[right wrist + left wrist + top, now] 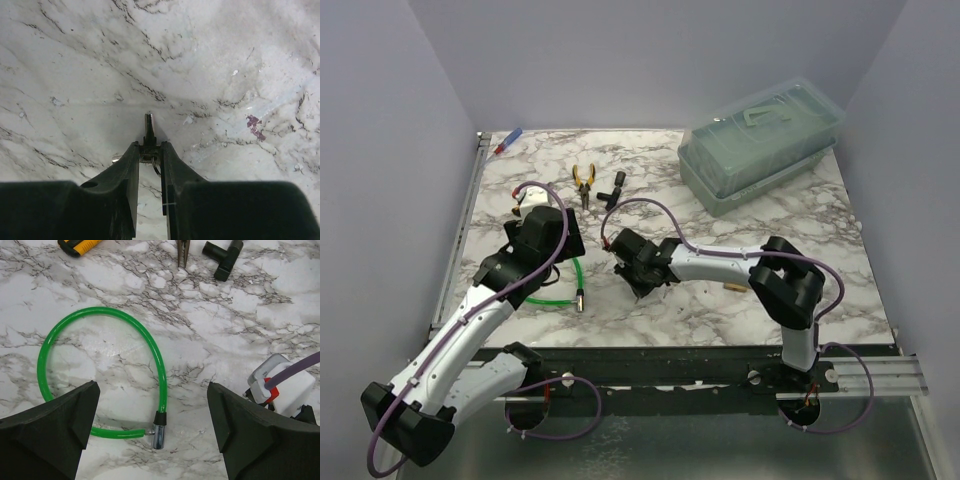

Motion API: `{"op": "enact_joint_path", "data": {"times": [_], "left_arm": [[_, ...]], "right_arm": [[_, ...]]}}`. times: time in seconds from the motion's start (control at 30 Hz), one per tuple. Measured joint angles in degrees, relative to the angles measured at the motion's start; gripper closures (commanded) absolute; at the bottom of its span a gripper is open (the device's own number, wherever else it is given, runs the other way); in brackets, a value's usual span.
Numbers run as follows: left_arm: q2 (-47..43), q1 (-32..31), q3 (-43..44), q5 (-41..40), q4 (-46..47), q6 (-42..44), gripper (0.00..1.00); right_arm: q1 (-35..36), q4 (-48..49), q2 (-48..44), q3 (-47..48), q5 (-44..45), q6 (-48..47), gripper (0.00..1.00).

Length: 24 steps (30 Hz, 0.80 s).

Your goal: Unlock with the key

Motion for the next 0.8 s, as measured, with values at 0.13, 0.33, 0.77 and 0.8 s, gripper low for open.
{"op": "enact_joint_path", "data": {"times": [0.13,0.33,0.77,0.8], "left_arm": [[-0.52,0.00,-0.07,1.49,0.50,0.11,0.06],[-1.84,0.00,-0.63,5.66,1.70,0.59,0.07],[-2.45,0.00,-2.29,24.33,6.60,-4.11,0.25],[-2.40,0.00,-2.56,26.14,7.19,-4.96,0.27]], "right_arm": [[0.00,2.58,-1.99,-2.89,0.61,1.49,0.90],[0.00,6.12,-6.36,-6.54,1.18,3.37,0.90],[0.00,14.64,-19.19,-13.38,2.54,7.30,0.90],[0.00,15.19,-20.35,-13.64,2.51,7.72,0.90]]}}
